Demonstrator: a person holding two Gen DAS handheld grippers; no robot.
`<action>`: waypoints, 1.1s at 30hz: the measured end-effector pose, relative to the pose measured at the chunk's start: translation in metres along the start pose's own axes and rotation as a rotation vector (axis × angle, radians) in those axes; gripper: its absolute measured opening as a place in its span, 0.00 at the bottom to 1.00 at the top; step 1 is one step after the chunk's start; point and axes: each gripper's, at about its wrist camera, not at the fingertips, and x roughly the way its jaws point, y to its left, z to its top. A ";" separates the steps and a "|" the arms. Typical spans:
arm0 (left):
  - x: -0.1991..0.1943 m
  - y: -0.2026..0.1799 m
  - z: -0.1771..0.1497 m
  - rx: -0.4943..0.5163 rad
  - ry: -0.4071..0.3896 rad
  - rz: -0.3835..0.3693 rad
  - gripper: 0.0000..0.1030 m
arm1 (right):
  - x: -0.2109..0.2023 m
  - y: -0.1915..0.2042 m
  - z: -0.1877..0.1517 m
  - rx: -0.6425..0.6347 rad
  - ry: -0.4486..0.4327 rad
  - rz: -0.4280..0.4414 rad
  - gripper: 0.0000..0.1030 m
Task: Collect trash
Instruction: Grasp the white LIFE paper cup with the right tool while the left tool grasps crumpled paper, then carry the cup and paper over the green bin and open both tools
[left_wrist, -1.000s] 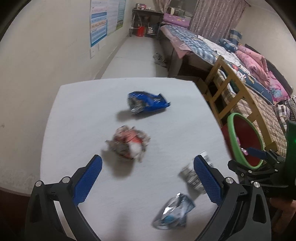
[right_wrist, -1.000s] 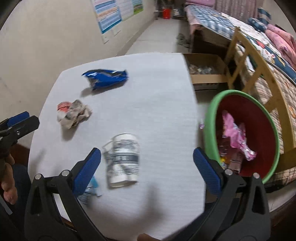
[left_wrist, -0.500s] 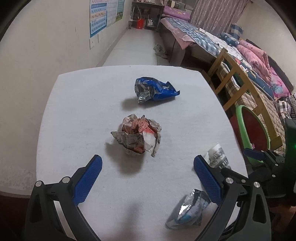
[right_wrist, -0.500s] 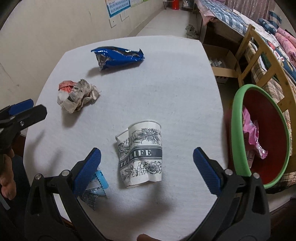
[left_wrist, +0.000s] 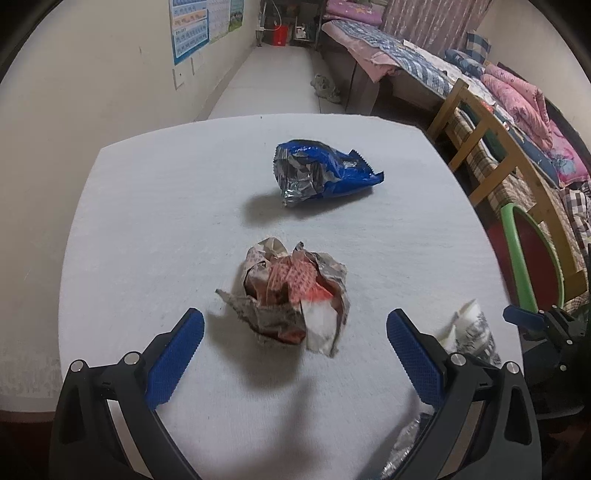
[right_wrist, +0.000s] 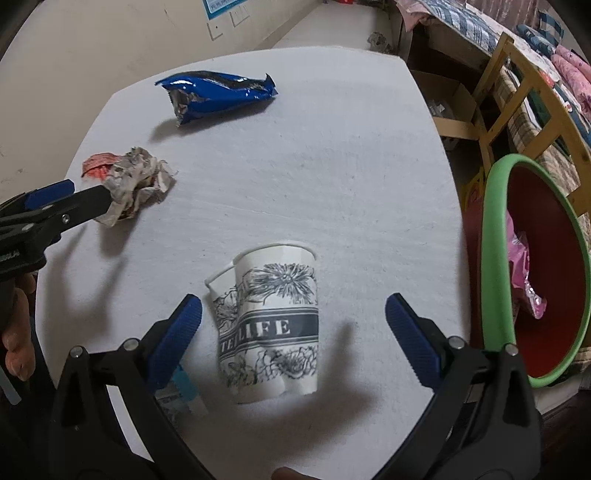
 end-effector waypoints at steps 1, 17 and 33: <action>0.003 0.000 0.001 -0.001 0.004 -0.001 0.92 | 0.001 -0.001 0.000 0.001 0.004 0.000 0.95; 0.034 -0.001 -0.001 -0.005 0.064 0.023 0.44 | 0.012 0.007 -0.007 -0.026 0.036 0.059 0.59; -0.004 0.006 -0.011 -0.043 0.003 0.014 0.37 | -0.015 0.002 -0.007 -0.012 -0.031 0.059 0.44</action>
